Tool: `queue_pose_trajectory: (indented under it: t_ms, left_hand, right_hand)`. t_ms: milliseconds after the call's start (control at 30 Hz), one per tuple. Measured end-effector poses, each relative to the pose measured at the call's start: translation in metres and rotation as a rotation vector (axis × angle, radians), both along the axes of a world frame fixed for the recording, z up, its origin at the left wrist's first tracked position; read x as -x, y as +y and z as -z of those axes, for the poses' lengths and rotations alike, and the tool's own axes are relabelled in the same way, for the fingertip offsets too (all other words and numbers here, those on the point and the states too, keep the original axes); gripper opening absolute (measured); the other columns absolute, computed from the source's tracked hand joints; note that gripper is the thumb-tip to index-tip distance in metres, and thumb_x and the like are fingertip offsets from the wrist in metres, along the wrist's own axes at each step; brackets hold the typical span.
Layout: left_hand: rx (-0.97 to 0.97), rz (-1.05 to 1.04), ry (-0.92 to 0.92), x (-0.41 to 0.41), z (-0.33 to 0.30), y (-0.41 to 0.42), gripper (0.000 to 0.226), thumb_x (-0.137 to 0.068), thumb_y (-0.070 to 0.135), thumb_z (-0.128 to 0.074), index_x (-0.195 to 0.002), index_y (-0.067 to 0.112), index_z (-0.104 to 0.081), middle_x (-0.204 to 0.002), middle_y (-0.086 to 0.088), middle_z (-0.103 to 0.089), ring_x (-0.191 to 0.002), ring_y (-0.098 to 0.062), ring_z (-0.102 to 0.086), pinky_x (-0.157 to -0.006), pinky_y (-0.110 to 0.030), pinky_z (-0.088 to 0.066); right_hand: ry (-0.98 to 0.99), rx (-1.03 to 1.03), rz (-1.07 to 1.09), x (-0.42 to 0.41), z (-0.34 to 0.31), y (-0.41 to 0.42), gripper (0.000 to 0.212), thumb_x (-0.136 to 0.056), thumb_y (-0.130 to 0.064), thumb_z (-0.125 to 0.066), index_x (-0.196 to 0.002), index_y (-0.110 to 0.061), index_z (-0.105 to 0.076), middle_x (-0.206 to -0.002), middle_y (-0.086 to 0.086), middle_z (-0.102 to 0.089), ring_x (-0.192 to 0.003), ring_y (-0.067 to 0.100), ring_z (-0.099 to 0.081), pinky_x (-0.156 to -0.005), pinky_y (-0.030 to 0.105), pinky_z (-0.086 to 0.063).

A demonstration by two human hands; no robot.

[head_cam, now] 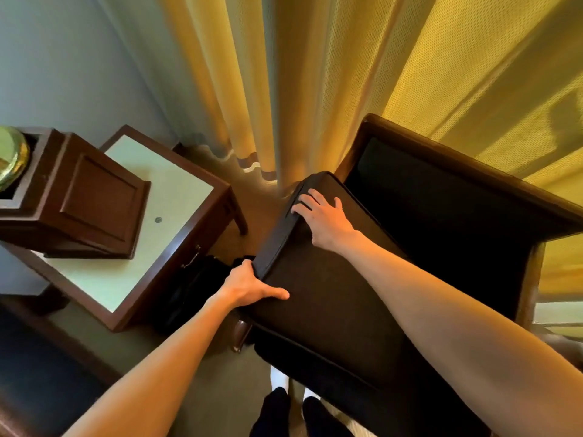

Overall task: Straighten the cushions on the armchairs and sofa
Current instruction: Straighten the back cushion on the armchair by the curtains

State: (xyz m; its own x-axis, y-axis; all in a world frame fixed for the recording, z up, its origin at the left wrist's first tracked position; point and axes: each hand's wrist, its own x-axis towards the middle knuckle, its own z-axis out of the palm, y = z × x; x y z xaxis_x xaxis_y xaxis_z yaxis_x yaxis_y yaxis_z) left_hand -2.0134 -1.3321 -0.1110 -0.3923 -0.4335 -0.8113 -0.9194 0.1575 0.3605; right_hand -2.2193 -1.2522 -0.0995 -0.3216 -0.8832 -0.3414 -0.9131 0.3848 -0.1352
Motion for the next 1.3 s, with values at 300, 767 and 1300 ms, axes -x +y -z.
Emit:
queue_pose_trajectory:
  t_ms: [300, 767, 1300]
  left_hand:
    - [0.036, 0.156, 0.206, 0.030, -0.037, 0.039, 0.114, -0.039, 0.056, -0.087, -0.135, 0.020, -0.036, -0.132, 0.000, -0.053, -0.119, -0.023, -0.052, -0.102, -0.043, -0.047]
    - [0.351, 0.869, 0.471, 0.128, -0.147, 0.095, 0.081, -0.048, 0.043, -0.086, -0.118, 0.032, -0.045, -0.106, 0.011, -0.051, -0.099, -0.013, -0.052, -0.087, -0.040, -0.051]
    - [0.087, 0.193, 0.775, 0.076, -0.088, 0.063, 0.120, -0.026, 0.044, -0.099, -0.131, 0.040, -0.041, -0.127, 0.006, -0.057, -0.124, -0.018, -0.052, -0.107, -0.048, -0.042]
  right_hand:
    - [0.354, -0.386, -0.180, 0.036, -0.065, 0.002, 0.107, -0.070, -0.049, -0.082, -0.153, -0.035, -0.016, -0.160, 0.009, -0.015, -0.148, 0.034, -0.008, -0.113, 0.068, -0.014]
    - [0.005, -0.288, 0.150, 0.105, -0.150, 0.216, 0.094, -0.045, -0.063, -0.084, -0.126, -0.032, -0.046, -0.121, -0.008, -0.050, -0.119, 0.017, -0.046, -0.111, 0.059, -0.027]
    - [-0.088, -0.101, 0.308, 0.053, -0.138, 0.245, 0.106, -0.052, -0.067, -0.080, -0.136, -0.024, -0.034, -0.130, 0.000, -0.052, -0.119, 0.024, -0.052, -0.102, 0.059, -0.041]
